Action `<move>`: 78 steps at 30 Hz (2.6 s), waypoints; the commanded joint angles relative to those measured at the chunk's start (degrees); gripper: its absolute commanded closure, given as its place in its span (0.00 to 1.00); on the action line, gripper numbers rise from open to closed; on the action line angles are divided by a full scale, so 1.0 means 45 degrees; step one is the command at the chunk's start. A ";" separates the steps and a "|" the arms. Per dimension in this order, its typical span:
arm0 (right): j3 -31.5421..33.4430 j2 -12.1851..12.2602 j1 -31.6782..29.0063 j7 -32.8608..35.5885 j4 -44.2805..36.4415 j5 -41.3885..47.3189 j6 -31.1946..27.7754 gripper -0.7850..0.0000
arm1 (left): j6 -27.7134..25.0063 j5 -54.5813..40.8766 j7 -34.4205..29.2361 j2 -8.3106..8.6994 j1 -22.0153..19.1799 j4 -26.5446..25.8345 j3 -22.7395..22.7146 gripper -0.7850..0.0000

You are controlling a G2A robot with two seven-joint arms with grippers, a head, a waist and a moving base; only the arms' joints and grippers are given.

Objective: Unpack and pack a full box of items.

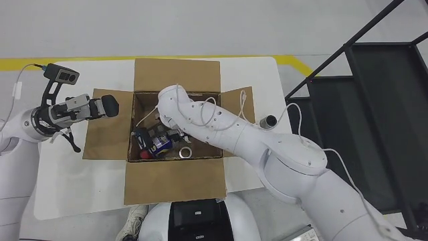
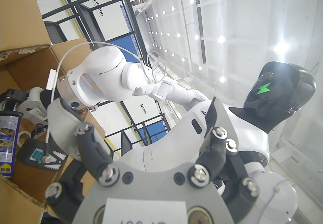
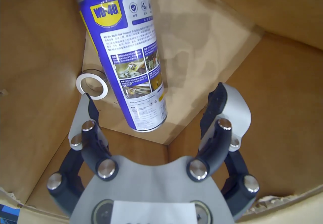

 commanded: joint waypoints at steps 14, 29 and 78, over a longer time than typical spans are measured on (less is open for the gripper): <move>0.0535 0.0726 -0.0543 0.0381 -0.0685 -0.0480 -0.0208 0.00 | -0.0130 -0.1929 0.2350 0.0214 0.1407 0.1455 -0.3233 0.00; 0.0660 0.0790 -0.0652 -0.0423 -0.1161 -0.1019 -0.0045 0.00 | 0.0164 -0.2430 0.3507 0.0191 0.1843 0.2203 -0.3788 0.00; 0.3021 0.1746 -0.2167 0.2321 -0.3291 -0.2240 0.1368 1.00 | 0.0164 -0.2430 0.3507 0.0191 0.1843 0.2203 -0.3788 0.00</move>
